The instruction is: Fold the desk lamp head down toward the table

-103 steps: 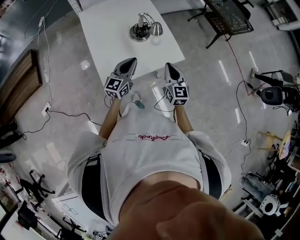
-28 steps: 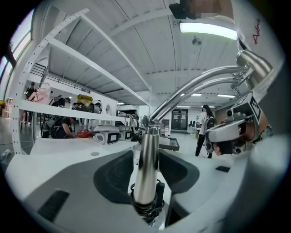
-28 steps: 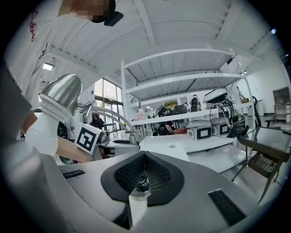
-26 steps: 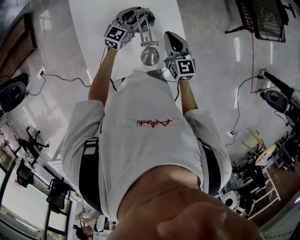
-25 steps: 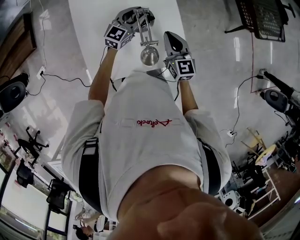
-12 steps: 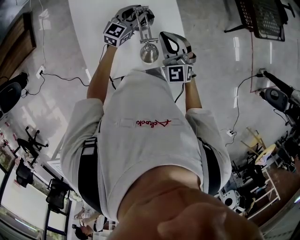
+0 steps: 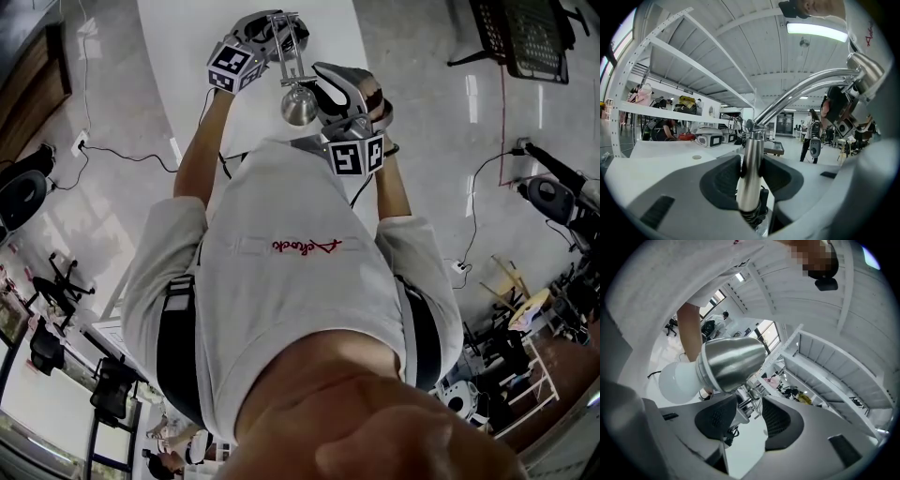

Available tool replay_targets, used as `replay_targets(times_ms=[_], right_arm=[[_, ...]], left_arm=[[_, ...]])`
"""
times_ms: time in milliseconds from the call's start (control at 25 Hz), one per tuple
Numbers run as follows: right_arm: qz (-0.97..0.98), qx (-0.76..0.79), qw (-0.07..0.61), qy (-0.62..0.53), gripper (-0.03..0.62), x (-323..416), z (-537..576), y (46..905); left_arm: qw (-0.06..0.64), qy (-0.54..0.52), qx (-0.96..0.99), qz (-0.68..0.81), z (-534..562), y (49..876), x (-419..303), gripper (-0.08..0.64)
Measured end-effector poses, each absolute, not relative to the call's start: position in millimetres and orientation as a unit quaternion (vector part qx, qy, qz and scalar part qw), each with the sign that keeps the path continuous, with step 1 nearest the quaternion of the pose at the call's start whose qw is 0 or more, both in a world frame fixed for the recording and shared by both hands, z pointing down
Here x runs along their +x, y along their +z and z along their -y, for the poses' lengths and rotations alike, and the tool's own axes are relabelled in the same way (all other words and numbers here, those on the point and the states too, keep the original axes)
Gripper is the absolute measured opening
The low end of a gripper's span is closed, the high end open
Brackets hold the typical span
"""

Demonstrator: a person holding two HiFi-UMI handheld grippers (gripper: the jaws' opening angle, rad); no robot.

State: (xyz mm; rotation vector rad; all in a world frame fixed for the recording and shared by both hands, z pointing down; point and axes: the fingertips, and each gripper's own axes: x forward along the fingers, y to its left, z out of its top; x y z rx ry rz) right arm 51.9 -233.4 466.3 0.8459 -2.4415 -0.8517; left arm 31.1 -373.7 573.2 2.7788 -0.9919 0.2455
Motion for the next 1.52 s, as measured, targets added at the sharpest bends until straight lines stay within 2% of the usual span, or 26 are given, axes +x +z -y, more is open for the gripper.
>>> replay_targets(times_ms=[280,440,1000,1520], right_arm=[[0.854,0.281,0.219,-0.379,0.169,41.5,234.0,456.9],[0.833,0.268,0.233,-0.424,0.132,37.5,229.5,460.5],[0.808,0.292,0.236,-0.454,0.129,38.0,225.4,474.5],[0.765,0.327,0.209,-0.514,0.124,40.0,218.2,497.2]], left_arm=[[0.095,0.081,0.935,0.333,374.2,573.7,32.4,0.163],[0.099,0.078,0.935,0.331,374.0,573.5,32.5,0.163],[0.104,0.082,0.937,0.323,375.3,576.2,33.9,0.164],[0.113,0.07,0.94,0.314,376.9,572.0,38.1,0.167]])
